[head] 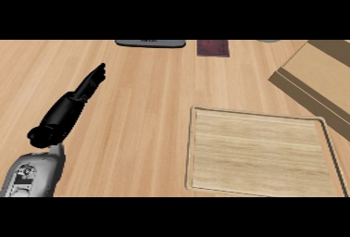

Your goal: Pick the can from the tray and place it in the cardboard box

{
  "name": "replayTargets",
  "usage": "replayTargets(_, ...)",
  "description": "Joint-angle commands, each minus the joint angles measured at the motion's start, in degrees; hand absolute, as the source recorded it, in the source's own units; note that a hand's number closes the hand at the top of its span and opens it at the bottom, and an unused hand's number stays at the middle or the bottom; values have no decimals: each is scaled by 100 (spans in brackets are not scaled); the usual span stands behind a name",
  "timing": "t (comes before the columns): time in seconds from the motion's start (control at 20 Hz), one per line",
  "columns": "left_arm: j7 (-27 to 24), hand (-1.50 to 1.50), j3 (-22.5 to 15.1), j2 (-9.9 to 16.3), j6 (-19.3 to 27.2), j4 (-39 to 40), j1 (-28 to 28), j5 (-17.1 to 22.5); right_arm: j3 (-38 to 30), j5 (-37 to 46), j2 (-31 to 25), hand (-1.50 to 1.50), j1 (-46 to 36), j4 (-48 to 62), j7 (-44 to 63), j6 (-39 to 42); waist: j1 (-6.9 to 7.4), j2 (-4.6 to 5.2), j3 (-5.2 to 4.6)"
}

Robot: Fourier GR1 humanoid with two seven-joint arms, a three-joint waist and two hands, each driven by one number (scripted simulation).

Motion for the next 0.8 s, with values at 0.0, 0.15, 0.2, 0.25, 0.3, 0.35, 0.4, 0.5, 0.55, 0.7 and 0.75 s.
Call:
replayTargets(0.0,24,0,-4,19,-91,-69,-91,68,143,180,-361,-150,-62,628,-488,484,45,21,6)
replayTargets(0.15,-70,0,-107,-146,147,62,-34,-149,179,143,-379,-150,-99,745,-1271,693,15,24,9)
replayTargets(0.2,82,0,-55,-106,124,-14,-117,-102,89,65,-361,-150,-26,788,-1485,524,14,19,13)
replayTargets(0.25,93,0,17,-10,-29,-42,-89,32,16,-24,-485,-150,-184,822,-1663,795,40,15,13)
replayTargets(0.3,34,0,-134,-117,91,-57,53,-144,-17,-72,-319,-150,-191,822,-1764,693,18,-1,10)
replayTargets(0.35,-150,0,92,96,-69,121,0,10,-292,-332,-300,-150,-223,800,-1854,523,-13,3,9)
replayTargets(0.4,-43,0,-86,-113,61,-84,126,-66,-586,-618,-192,-150,-187,846,-1929,365,10,-6,18)
replayTargets(0.5,47,0,38,-4,-16,45,-38,13,-1277,-1308,-105,-150,-394,919,-2014,398,-61,-10,27)
replayTargets(0.55,-28,0,-20,-123,112,65,-50,-60,-1705,-1736,-109,-150,-437,1079,-2092,592,-139,-4,41)
replayTargets(0.7,-5,0,-10,-106,140,68,-12,-99,-2562,-2537,-278,-150,-712,1472,-1552,911,-114,-1,28)
replayTargets(0.75,23,0,89,-22,60,41,-32,5,-2801,-2752,-357,-150,-665,1604,-1379,878,-93,3,28)
